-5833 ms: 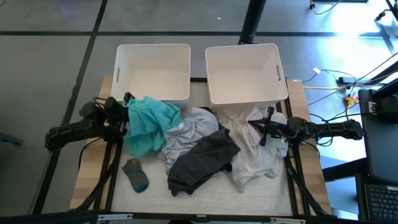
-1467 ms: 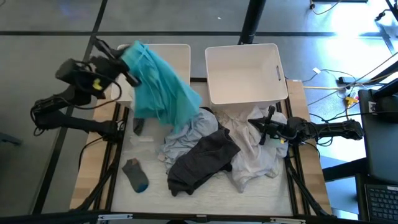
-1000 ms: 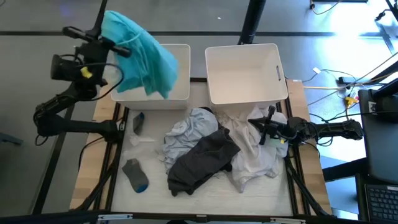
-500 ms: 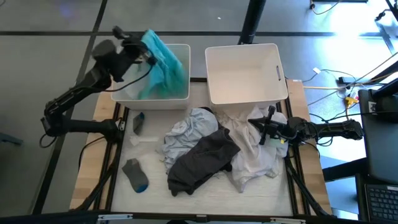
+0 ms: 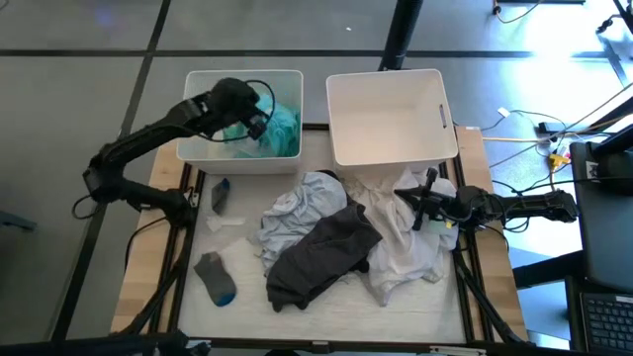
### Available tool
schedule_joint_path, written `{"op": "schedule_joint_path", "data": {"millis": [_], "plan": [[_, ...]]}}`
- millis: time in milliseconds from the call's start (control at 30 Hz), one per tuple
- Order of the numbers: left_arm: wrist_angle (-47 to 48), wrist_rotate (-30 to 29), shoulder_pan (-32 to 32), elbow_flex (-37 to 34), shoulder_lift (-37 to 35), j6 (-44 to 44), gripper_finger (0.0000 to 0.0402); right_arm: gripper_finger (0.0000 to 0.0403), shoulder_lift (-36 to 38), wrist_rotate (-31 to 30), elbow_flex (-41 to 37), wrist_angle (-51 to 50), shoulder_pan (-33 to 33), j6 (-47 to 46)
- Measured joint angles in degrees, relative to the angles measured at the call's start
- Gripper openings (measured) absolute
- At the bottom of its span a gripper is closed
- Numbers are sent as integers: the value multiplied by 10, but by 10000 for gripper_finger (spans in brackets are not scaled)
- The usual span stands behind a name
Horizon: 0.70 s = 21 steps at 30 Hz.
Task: Sort clothes
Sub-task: Put the green shorts into the left white laundry bin
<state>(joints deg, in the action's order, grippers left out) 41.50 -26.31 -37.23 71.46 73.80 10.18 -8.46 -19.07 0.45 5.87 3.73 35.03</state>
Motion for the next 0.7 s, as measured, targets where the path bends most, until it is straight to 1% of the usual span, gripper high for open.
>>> {"op": "schedule_joint_path", "data": {"millis": [133,233,333,500,633,700], "plan": [[22,0,0,0,26,-26,14,10,0,0,0,0,0,0],[23,0,0,0,30,-27,31,10,0,0,0,0,0,0],[23,0,0,0,26,-27,64,10,0,0,0,0,0,0],[30,0,0,4,11,-23,133,10,0,0,0,0,0,0],[57,1,0,41,-5,-34,177,10,0,0,0,0,0,0],[77,21,1,63,-14,-45,192,10,0,0,0,0,0,0]]}}
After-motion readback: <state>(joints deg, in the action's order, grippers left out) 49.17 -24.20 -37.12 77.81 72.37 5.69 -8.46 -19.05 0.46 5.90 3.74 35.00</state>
